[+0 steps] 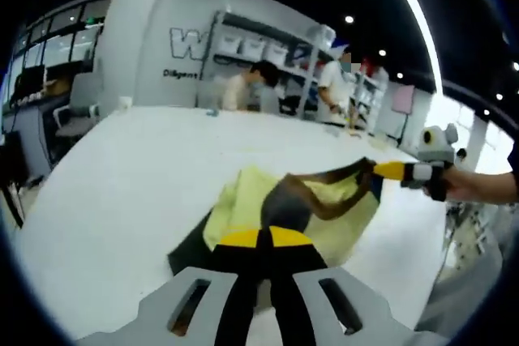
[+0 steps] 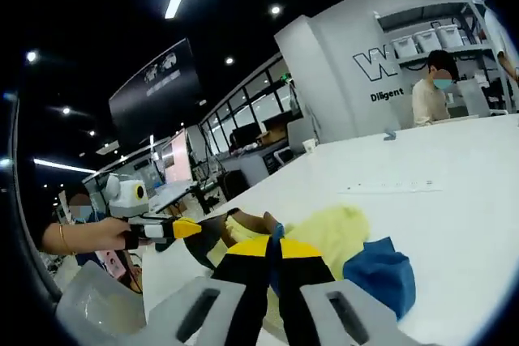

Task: Fold the garment on the visible template until the final outline fits inside the template.

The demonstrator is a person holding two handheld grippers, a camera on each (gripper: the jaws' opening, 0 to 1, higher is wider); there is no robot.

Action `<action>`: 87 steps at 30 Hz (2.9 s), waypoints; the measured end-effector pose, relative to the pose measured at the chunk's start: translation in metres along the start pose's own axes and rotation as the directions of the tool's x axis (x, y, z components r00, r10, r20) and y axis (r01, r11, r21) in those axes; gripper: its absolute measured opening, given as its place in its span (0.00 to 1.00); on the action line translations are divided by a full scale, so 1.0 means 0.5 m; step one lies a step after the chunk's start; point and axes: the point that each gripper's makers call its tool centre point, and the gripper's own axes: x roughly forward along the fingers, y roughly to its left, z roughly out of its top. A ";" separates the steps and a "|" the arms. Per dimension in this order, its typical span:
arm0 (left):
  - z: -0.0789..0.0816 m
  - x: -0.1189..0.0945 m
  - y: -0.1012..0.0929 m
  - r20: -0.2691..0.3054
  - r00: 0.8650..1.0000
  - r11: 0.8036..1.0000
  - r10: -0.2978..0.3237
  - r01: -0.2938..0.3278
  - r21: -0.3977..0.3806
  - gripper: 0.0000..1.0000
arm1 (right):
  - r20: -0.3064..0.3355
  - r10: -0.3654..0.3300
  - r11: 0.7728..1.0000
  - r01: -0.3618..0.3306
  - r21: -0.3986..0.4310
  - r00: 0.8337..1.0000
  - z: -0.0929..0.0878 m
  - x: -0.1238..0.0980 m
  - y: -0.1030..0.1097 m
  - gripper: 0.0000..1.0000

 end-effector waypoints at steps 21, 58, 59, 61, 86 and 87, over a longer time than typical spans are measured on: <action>0.344 -0.137 -0.122 0.381 0.922 0.949 -0.071 -0.055 0.310 0.00 | 0.357 0.113 0.993 -0.093 -0.072 0.927 0.333 -0.090 0.135 0.00; 0.337 -0.215 -0.195 0.358 0.924 0.927 -0.137 -0.007 0.374 0.00 | 0.327 0.069 0.973 0.008 -0.229 0.942 0.344 -0.177 0.204 0.00; 0.337 -0.210 -0.191 0.356 0.925 0.930 -0.135 -0.005 0.367 0.00 | 0.325 0.063 0.974 0.013 -0.226 0.944 0.343 -0.174 0.200 0.00; 0.336 -0.201 -0.187 0.351 0.927 0.932 -0.132 -0.004 0.363 0.00 | 0.319 0.050 0.974 0.024 -0.224 0.946 0.340 -0.166 0.192 0.00; 0.186 0.114 0.021 0.095 0.995 0.966 0.017 -0.041 0.254 0.00 | 0.129 -0.156 0.964 0.179 -0.196 0.979 0.182 0.046 -0.061 0.00; 0.177 0.130 0.032 0.083 0.996 0.967 0.020 -0.040 0.252 0.00 | 0.111 -0.168 0.960 0.188 -0.206 0.980 0.172 0.056 -0.074 0.00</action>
